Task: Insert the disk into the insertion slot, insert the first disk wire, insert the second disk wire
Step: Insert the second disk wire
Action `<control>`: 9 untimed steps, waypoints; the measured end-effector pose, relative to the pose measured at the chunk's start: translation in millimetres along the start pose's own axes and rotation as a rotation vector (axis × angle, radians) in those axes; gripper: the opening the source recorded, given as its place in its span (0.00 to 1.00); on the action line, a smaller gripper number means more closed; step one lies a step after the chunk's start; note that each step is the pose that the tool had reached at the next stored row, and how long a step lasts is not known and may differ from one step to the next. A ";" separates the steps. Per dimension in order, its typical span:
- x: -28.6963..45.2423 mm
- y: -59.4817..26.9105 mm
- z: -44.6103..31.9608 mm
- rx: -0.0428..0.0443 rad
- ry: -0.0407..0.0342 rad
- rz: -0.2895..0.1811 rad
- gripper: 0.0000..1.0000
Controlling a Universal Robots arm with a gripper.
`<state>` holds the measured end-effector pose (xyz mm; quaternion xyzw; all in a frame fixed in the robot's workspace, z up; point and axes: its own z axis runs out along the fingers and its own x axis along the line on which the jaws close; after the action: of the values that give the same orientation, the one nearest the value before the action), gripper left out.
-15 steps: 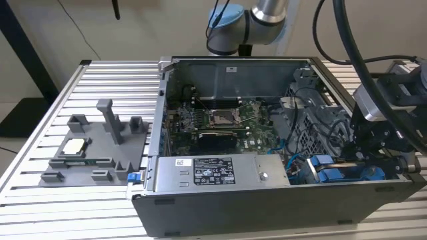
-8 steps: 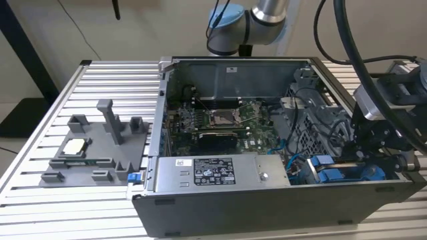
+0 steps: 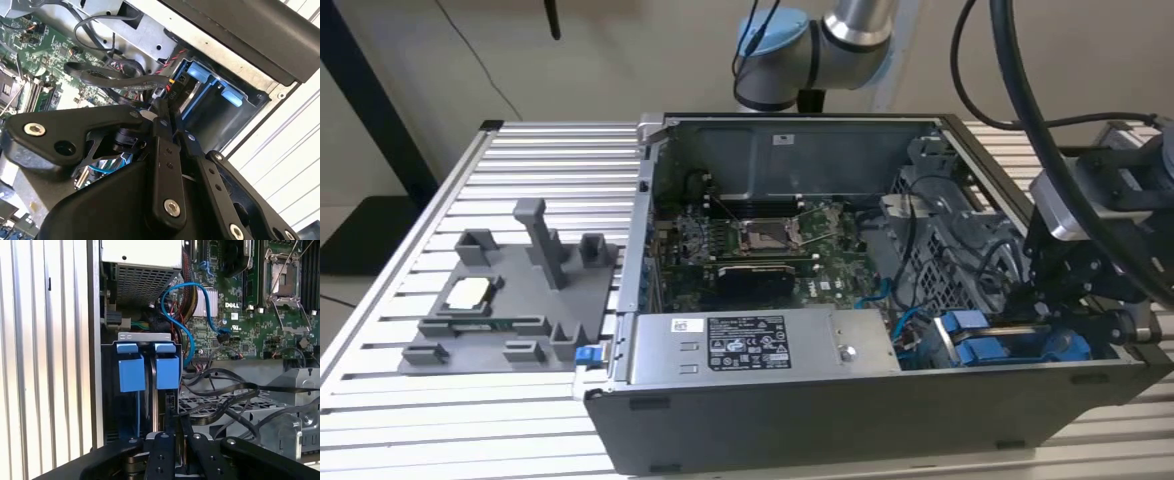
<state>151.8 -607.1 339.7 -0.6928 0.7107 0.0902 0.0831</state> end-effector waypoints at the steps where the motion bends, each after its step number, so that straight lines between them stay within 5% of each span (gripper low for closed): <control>1: 0.0 0.0 0.1 0.0003 -0.0001 0.001 0.16; 9: 0.1 0.0 0.1 0.0010 0.0027 0.002 0.16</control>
<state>151.8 -607.1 339.6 -0.6923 0.7114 0.0890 0.0825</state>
